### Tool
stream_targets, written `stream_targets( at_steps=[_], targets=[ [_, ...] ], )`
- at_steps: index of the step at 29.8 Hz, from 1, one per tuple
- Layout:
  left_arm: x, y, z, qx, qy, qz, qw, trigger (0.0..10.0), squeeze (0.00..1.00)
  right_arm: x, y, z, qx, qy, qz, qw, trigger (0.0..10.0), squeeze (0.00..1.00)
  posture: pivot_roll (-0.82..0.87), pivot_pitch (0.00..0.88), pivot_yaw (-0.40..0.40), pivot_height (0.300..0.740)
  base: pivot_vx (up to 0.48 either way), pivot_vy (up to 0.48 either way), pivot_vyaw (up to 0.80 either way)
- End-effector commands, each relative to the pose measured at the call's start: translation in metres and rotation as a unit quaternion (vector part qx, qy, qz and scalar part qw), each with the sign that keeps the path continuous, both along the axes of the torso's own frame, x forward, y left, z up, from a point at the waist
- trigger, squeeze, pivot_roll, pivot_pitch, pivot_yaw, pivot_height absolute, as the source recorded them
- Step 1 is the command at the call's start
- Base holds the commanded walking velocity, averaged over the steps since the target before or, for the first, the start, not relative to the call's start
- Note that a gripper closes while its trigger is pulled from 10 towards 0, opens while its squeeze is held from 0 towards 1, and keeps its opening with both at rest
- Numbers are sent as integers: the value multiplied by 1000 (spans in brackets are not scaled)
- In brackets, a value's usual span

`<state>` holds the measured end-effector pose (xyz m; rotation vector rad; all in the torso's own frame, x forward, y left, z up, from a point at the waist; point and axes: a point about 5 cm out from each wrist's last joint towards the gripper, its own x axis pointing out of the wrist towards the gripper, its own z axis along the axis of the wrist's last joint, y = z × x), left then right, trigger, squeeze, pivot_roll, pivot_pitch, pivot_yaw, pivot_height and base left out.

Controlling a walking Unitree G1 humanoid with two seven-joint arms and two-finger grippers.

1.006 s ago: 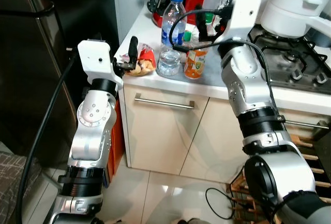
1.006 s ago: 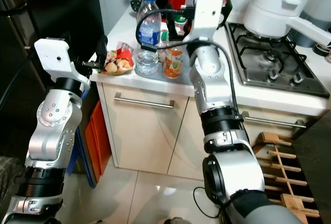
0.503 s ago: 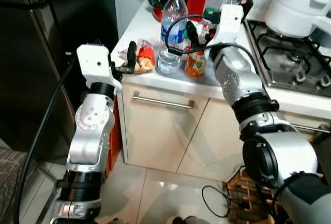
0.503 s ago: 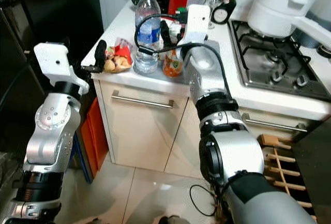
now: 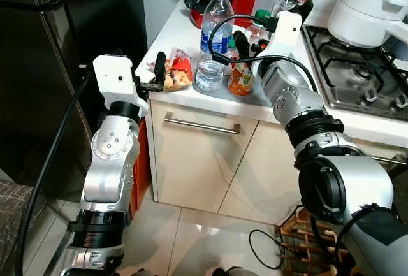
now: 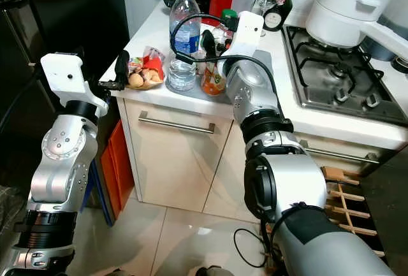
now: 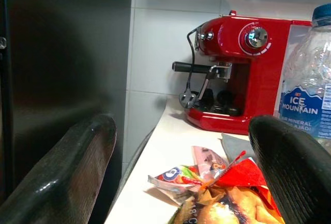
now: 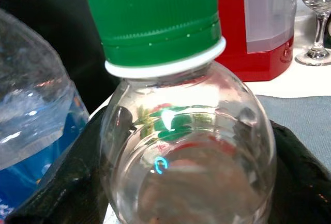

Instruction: Restocking fridge

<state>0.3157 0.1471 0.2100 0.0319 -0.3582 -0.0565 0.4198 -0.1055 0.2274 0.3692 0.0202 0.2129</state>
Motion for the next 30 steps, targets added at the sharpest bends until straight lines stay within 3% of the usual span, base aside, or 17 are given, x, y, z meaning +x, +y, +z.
stream_targets(
  at_steps=[1,5,7,8,9,10,12,13,18,19,20,22,25,30],
  targets=[
    [1,-7,1,3,0,-7,1000,10000,0,1,-5,1,10,6,-5,1000,0,0,30,0,-106,740,0,0,0],
    [2,-10,-1,3,8,-14,1000,10000,0,1,-20,15,-9,-45,-39,998,0,0,25,0,-106,740,0,0,0],
    [2,-13,-1,7,8,-22,1000,10000,0,-1,-31,27,-33,-96,-72,992,0,0,24,0,-103,740,0,0,0],
    [1,-15,0,4,6,-29,1000,10000,0,-4,-38,35,-54,-138,-97,984,0,0,18,0,-94,740,0,0,0],
    [0,-16,-1,9,7,-31,999,10000,0,-12,-45,46,-87,-203,-131,966,0,0,15,0,-89,740,0,0,0],
    [0,-16,-1,9,7,-31,999,10000,0,-12,-45,46,-87,-203,-131,966,0,0,15,0,-89,740,0,0,0],
    [-3,-19,-2,11,7,-41,999,10000,0,-35,-55,60,-131,-316,-198,919,0,0,11,0,-84,740,0,0,0],
    [-4,-20,-2,10,7,-45,999,10000,0,-41,-57,60,-134,-337,-210,908,0,0,8,0,-81,740,0,0,0],
    [-7,-21,-3,30,8,-47,998,10000,0,-62,-54,15,-134,-295,-213,922,0,0,-2,0,-66,740,0,0,0],
    [-8,-22,-4,30,8,-51,998,10000,0,-63,-53,3,-114,-267,-212,933,0,0,-7,0,-61,740,0,0,0],
    [-8,-22,-4,30,8,-51,998,10000,0,-63,-53,3,-114,-267,-212,933,0,0,-7,0,-61,740,0,0,0],
    [-9,-25,-4,28,7,-63,998,10000,0,-67,-53,-15,-92,-229,-212,946,0,0,-13,0,-61,740,0,0,0],
    [-9,-26,-3,26,4,-71,997,10000,0,-70,-51,-19,-95,-228,-215,945,0,0,-18,0,-60,740,0,0,0],
    [-6,-27,2,19,-10,-65,998,10000,0,-77,-48,-19,-183,-273,-195,924,0,0,-34,0,-57,740,-192,0,0]
  ],
)
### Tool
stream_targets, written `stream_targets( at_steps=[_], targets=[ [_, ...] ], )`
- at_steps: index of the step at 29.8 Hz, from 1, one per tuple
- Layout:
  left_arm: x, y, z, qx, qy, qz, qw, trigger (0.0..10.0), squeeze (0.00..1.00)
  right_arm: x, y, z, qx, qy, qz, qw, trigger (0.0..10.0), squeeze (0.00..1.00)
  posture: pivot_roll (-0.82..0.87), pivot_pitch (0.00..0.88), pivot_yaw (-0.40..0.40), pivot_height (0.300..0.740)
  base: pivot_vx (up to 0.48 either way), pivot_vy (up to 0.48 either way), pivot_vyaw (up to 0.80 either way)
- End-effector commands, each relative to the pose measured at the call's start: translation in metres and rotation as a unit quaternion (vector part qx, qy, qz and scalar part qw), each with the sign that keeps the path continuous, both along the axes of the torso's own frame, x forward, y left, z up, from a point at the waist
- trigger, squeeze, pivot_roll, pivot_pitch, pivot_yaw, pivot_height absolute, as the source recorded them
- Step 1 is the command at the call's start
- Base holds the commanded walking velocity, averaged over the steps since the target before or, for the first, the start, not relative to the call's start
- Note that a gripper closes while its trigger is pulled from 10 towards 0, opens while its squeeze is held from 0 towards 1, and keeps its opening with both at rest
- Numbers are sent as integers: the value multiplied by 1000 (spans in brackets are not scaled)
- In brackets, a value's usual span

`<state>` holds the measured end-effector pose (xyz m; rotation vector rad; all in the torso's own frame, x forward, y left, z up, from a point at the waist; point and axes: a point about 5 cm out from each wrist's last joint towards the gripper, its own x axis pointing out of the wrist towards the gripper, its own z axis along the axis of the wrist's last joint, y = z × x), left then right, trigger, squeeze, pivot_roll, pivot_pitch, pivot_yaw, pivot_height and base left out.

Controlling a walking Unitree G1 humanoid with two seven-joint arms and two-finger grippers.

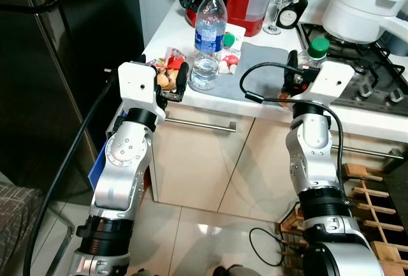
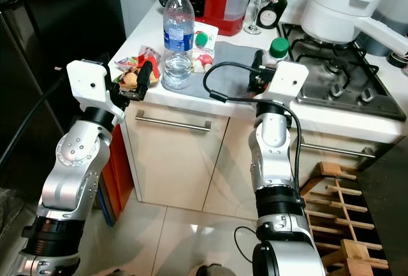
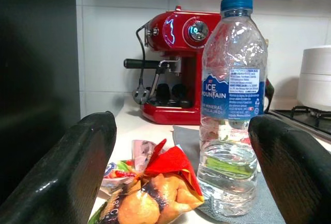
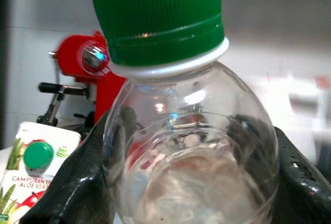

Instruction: Restocking fridge

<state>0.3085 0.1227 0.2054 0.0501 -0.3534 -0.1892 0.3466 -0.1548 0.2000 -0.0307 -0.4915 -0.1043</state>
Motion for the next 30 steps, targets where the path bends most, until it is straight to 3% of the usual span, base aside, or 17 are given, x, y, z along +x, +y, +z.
stream_targets(
  at_steps=[1,10,22,30],
  targets=[
    [1,-3,6,-2,-13,-2,1000,10000,0,-4,1,8,-23,-28,1,999,0,0,-34,0,-57,740,-240,0,0],
    [4,-4,8,8,-22,-14,1000,10000,0,-12,8,13,-79,-63,-17,995,0,0,-41,0,-41,740,-242,0,0],
    [3,-5,8,5,-24,-20,999,10000,0,-15,5,6,-77,-54,-25,995,0,0,-44,0,-42,740,-242,0,0],
    [3,-6,4,-4,-17,-21,1000,10000,0,-24,-6,-30,-64,23,-22,997,0,0,-53,0,-49,740,-243,0,0]
  ],
)
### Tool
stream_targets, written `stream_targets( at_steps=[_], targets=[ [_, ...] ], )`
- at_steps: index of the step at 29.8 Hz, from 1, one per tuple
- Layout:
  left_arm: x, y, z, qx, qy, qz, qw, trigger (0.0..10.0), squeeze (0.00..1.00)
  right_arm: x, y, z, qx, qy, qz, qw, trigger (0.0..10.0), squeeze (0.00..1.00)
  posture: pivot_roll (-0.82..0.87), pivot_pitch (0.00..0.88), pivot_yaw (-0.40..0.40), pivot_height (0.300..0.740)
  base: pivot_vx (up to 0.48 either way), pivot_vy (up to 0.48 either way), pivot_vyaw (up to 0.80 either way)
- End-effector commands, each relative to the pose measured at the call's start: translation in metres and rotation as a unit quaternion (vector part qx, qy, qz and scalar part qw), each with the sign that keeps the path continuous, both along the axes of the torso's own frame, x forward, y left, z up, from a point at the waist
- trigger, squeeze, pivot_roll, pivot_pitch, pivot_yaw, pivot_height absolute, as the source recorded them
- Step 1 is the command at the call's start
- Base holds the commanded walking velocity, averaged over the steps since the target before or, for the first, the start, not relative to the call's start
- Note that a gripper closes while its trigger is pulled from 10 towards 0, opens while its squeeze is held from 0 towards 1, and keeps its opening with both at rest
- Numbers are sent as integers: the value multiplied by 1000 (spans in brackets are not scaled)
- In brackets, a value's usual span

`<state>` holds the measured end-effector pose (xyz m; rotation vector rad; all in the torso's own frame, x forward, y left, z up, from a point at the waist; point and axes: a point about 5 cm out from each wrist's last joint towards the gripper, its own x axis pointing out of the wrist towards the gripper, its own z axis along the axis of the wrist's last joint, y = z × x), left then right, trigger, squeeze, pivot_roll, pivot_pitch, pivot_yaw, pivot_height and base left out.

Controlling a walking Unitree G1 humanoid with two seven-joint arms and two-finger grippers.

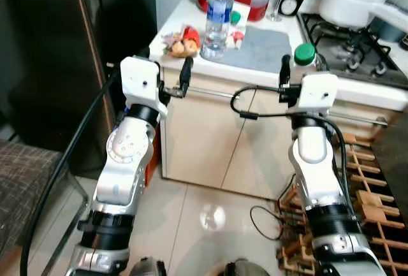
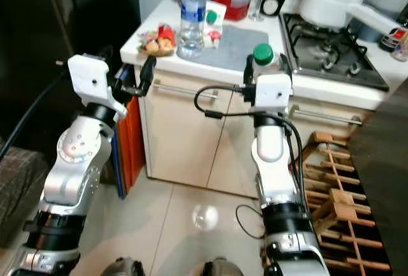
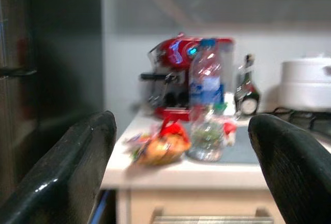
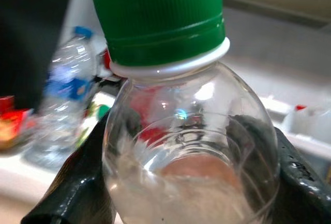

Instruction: Restocking fridge

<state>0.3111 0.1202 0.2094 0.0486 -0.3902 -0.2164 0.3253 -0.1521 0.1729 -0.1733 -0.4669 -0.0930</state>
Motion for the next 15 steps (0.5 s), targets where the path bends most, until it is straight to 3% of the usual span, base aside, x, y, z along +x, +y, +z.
stream_targets(
  at_steps=[1,15],
  targets=[
    [0,-3,-1,-5,3,-6,1000,10000,0,-5,-11,-8,6,16,-12,1000,0,0,-56,0,-47,740,-240,0,0],
    [1,-5,-7,-3,12,-13,1000,10000,0,-15,-16,-37,6,80,0,997,0,0,-67,0,-44,740,-227,0,0]
  ],
)
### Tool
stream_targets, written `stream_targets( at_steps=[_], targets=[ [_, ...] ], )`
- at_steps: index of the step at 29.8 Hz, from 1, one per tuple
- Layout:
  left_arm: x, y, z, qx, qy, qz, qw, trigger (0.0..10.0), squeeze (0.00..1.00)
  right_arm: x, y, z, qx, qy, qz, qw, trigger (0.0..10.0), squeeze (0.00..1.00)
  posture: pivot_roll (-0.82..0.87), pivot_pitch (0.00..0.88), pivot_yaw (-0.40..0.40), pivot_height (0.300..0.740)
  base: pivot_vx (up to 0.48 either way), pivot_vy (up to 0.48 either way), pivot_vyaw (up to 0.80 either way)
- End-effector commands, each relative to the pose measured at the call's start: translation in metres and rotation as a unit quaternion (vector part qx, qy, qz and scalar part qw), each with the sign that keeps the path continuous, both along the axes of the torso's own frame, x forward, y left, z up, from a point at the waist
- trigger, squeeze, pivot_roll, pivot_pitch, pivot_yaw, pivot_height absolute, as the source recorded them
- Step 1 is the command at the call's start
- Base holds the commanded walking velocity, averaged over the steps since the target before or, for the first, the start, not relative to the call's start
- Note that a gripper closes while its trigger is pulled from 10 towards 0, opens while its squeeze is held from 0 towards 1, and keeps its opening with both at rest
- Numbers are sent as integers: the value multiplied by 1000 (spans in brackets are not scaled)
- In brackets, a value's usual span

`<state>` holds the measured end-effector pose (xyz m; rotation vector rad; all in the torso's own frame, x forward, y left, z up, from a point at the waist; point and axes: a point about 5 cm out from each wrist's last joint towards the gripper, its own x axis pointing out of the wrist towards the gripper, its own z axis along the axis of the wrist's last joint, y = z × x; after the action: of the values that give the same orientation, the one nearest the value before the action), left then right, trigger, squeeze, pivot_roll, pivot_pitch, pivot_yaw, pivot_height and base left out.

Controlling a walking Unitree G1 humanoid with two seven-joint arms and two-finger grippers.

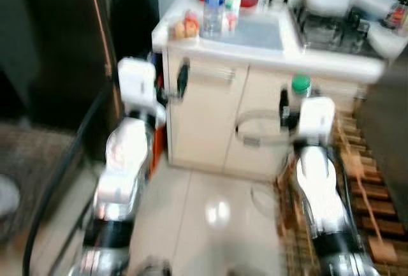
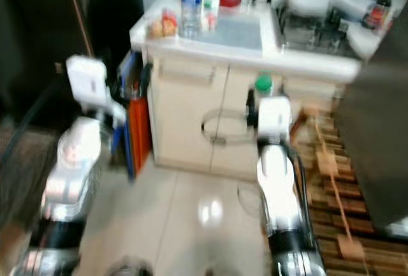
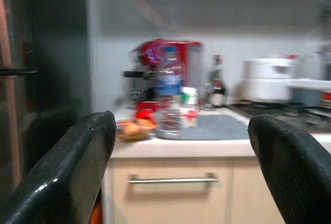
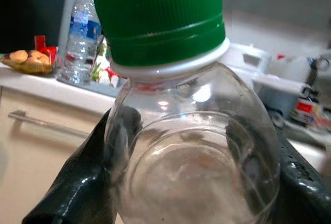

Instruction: Restocking fridge

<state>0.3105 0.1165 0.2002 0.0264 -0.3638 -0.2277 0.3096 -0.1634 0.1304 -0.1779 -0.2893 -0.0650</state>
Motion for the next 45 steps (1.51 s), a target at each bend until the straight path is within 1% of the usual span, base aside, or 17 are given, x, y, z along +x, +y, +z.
stream_targets(
  at_steps=[1,3,5,6,7,9,10,11,13,16,20,28,29,32,37,41,45],
  targets=[
    [1,-1,1,6,0,-5,1000,10000,0,0,-5,3,10,-4,-5,1000,0,0,-67,0,-44,740,-247,0,0],
    [1,2,-6,5,13,1,1000,10000,0,-2,-6,-2,32,12,-2,999,0,0,-64,0,-46,740,-249,0,0],
    [-2,13,-28,2,58,22,998,10000,0,-5,-6,-10,53,33,6,998,0,0,-73,0,-37,740,-249,0,0],
    [-2,13,-28,2,58,22,998,10000,0,-5,-6,-10,53,33,6,998,0,0,-73,0,-37,740,-251,0,0],
    [-9,26,-53,-8,110,41,993,10000,0,-9,-6,-15,59,45,15,997,0,0,-81,0,-34,740,-247,0,0],
    [-17,34,-79,5,161,51,986,10000,0,-13,-7,-24,77,68,20,994,0,0,-82,0,-36,740,-251,0,0],
    [-17,34,-79,5,161,51,986,10000,0,-13,-7,-24,77,68,20,994,0,0,-82,0,-36,740,-251,0,0],
    [-21,37,-92,11,184,53,981,10000,0,-15,-7,-28,85,81,24,993,0,0,-85,0,-35,740,0,0,0],
    [-24,39,-104,23,209,54,976,10000,0,-18,-7,-34,91,97,33,991,0,0,-88,0,-36,740,0,0,0],
    [-26,35,-102,0,205,27,978,10000,0,-20,-7,-40,82,114,44,989,0,0,-90,0,-38,740,0,0,0],
    [-25,33,-103,20,202,32,979,10000,0,-20,-10,-42,75,120,46,989,0,0,-97,0,-38,740,0,-114,0],
    [-22,31,-105,14,201,43,979,10000,0,-20,-11,-44,64,130,53,988,0,0,-102,0,-44,740,0,-458,0],
    [-21,32,-104,13,198,46,979,10000,0,-19,-12,-47,97,142,44,984,0,0,-102,0,-44,740,0,-454,0],
    [-18,33,-100,8,190,48,981,10000,0,-17,-12,-49,124,158,38,979,0,0,-102,0,-44,740,0,-453,0],
    [-18,30,-95,19,174,29,984,10000,0,-16,-9,-50,110,160,46,980,0,0,-96,0,-37,740,0,-452,0],
    [-18,29,-95,17,173,29,984,10000,0,-16,-10,-52,119,168,41,978,0,0,-98,0,-35,740,0,-452,0],
    [-14,26,-93,15,170,25,985,10000,0,-16,-9,-51,107,168,48,979,0,0,-105,0,-34,740,0,-442,0]
  ],
)
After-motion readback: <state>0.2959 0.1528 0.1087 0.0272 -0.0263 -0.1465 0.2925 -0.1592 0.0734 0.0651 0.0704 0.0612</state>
